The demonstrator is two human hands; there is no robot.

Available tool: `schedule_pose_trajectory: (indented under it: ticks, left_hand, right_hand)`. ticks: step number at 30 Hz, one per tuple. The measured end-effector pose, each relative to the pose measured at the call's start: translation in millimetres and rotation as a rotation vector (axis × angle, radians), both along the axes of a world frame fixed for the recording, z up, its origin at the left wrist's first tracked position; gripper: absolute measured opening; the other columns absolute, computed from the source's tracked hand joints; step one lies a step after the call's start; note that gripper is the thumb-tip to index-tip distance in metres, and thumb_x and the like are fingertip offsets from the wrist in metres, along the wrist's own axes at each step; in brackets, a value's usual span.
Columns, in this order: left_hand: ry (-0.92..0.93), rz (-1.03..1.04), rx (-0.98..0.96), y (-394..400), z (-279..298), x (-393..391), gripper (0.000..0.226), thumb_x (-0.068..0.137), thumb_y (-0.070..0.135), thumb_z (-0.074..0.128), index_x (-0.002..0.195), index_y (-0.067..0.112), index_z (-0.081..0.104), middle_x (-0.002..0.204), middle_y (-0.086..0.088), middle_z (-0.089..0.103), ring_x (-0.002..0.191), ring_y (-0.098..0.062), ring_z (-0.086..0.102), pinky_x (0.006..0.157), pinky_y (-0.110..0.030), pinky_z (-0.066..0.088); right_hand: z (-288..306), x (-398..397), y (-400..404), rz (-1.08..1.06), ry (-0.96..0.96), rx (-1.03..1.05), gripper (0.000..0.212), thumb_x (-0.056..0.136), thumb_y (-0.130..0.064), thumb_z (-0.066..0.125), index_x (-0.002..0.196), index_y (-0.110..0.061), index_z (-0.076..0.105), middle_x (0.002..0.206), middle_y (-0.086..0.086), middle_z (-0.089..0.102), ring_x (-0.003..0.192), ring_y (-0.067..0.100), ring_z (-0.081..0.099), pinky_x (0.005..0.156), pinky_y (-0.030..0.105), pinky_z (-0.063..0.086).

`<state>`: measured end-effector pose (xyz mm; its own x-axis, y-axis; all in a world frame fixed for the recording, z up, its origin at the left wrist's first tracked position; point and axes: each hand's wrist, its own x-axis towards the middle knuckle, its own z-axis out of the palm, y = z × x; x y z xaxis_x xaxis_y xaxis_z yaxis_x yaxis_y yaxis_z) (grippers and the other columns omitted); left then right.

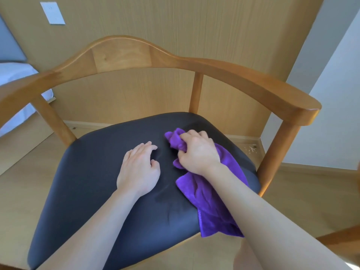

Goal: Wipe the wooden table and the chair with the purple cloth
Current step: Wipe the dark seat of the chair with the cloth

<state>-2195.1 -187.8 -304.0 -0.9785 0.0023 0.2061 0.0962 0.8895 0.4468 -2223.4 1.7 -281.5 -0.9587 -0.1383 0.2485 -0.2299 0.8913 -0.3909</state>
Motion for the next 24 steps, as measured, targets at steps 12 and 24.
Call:
schedule_pose_trajectory:
  ticks: [12, 24]
  left_hand:
    - [-0.024, -0.006, 0.019, 2.6, 2.6, 3.8, 0.050, 0.096, 0.017, 0.038, 0.142, 0.032, 0.048, 0.159, 0.017, 0.033, 0.147, -0.008, 0.021, 0.121, -0.031, 0.020]
    - [-0.034, 0.000, 0.005, 2.6, 5.1, 3.6, 0.050, 0.095, 0.015, 0.040, 0.142, 0.031, 0.049, 0.158, 0.014, 0.035, 0.147, -0.011, 0.022, 0.120, -0.032, 0.020]
  right_hand:
    - [6.8, -10.6, 54.2, -0.267, 0.066, 0.053, 0.038, 0.089, -0.033, 0.060, 0.123, -0.016, 0.060, 0.119, 0.009, 0.059, 0.111, 0.032, 0.051, 0.089, 0.042, 0.048]
    - [-0.5, 30.4, 7.1, -0.148, -0.033, 0.016, 0.022, 0.088, -0.035, 0.057, 0.101, -0.023, 0.045, 0.102, 0.003, 0.042, 0.091, 0.031, 0.054, 0.070, 0.033, 0.038]
